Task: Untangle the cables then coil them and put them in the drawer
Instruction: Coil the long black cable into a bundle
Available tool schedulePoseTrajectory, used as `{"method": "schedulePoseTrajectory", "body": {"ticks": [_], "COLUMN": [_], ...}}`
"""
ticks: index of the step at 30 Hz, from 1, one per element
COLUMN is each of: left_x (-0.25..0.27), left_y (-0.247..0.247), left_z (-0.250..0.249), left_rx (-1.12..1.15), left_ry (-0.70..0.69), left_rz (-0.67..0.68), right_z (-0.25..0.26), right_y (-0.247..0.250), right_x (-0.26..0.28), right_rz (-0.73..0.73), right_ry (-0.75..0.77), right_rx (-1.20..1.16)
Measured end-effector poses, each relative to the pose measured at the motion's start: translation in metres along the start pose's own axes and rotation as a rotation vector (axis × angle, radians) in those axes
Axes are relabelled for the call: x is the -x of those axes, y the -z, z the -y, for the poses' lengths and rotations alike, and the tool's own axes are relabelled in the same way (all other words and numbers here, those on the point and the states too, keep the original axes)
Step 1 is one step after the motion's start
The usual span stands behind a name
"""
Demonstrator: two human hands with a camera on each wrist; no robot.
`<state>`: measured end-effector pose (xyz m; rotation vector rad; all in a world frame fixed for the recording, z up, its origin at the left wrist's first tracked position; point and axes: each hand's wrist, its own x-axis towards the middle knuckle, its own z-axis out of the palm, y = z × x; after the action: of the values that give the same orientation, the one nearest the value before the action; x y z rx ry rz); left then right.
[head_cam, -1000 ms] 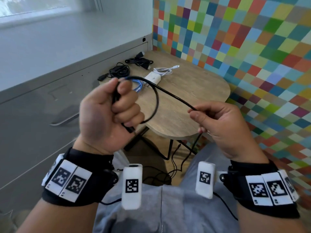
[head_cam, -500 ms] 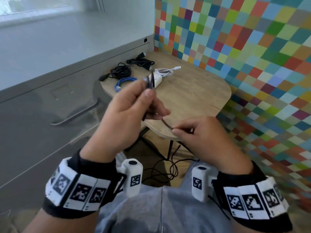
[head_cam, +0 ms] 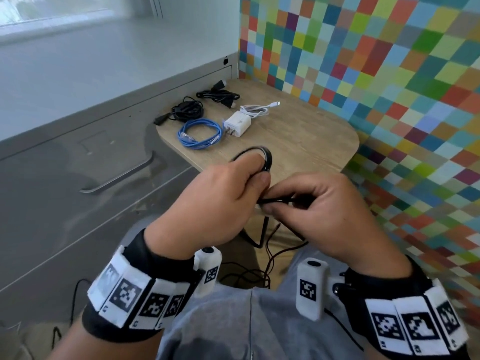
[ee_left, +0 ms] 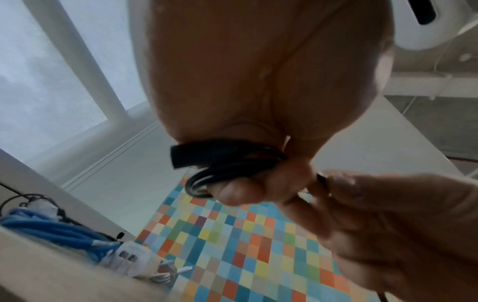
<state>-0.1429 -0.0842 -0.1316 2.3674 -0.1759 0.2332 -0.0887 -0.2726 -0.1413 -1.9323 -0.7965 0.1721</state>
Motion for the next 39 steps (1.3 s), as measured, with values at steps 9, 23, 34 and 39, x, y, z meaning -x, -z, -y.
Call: {"method": "schedulePoseTrajectory", "body": {"ticks": [9, 23, 34, 39], "left_x": [0.003, -0.001, -0.001, -0.004], "left_y": [0.007, -0.008, 0.040, 0.031], "left_z": [0.017, 0.010, 0.027, 0.015], "left_rx": [0.907, 1.340, 1.732, 1.196], "left_ry": [0.245, 0.232, 0.066, 0.123], "left_rz": [0.354, 0.230, -0.275, -0.488], "right_z": [-0.007, -0.008, -0.047, -0.051], "right_y": [0.010, -0.009, 0.023, 0.014], "right_x": [0.002, -0.010, -0.008, -0.011], "right_rz": [-0.050, -0.181, -0.303, -0.374], "right_ry": [0.003, -0.263, -0.173, -0.144], "right_rx": [-0.082, -0.765, -0.294, 0.018]}}
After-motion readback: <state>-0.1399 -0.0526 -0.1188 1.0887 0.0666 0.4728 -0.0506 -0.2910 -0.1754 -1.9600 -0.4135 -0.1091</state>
